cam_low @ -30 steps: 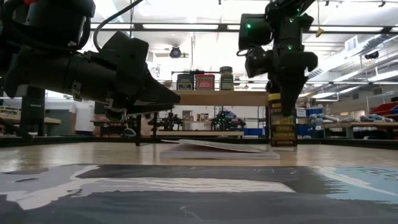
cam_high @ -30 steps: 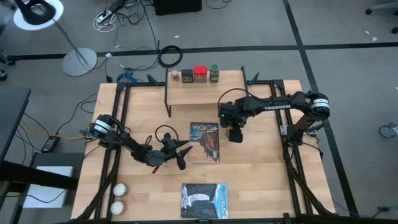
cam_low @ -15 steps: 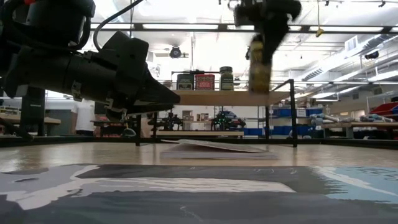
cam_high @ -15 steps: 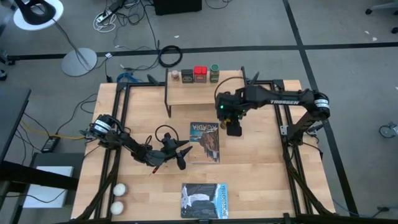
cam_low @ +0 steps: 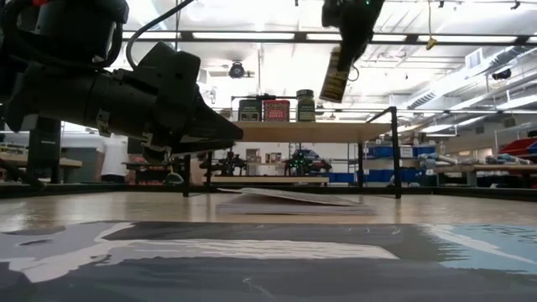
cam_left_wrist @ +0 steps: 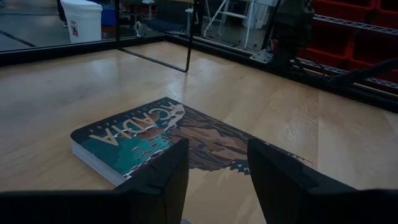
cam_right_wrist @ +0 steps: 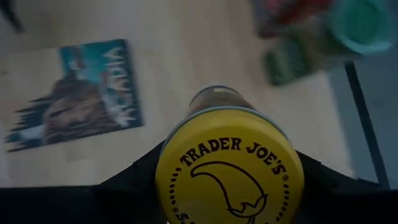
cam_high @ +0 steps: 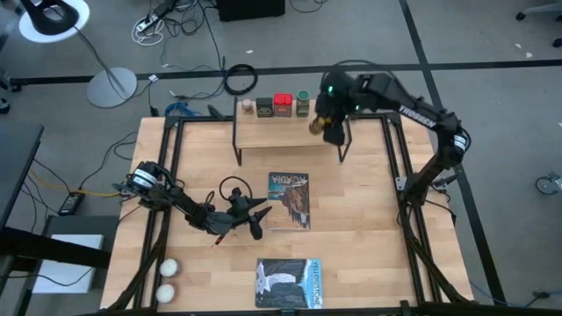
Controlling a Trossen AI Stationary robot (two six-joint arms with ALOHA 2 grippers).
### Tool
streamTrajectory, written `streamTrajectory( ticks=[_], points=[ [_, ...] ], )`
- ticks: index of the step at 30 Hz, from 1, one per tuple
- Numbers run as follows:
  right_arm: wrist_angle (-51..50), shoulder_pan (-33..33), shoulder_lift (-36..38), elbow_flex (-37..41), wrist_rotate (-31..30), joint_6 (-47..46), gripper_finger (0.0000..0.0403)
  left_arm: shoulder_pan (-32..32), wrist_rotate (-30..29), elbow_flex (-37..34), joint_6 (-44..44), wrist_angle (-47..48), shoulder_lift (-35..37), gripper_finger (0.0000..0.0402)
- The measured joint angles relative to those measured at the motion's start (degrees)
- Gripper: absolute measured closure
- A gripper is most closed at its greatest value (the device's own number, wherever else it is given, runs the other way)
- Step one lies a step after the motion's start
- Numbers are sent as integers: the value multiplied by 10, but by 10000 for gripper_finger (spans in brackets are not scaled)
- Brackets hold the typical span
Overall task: Shelf spices
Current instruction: Put the yellow seasoning bottle on the shelf
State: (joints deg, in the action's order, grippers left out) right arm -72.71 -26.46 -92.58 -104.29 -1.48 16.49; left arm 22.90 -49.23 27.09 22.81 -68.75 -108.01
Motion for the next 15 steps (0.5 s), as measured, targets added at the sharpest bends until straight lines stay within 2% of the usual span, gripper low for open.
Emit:
streamTrajectory(
  ticks=[7,15],
  points=[
    [39,-96,0,2,40,44,188,0,0,0,0,1,0,235],
    [52,-148,-45,3,61,55,188,0,0,0,0,1,0,235]
  ],
)
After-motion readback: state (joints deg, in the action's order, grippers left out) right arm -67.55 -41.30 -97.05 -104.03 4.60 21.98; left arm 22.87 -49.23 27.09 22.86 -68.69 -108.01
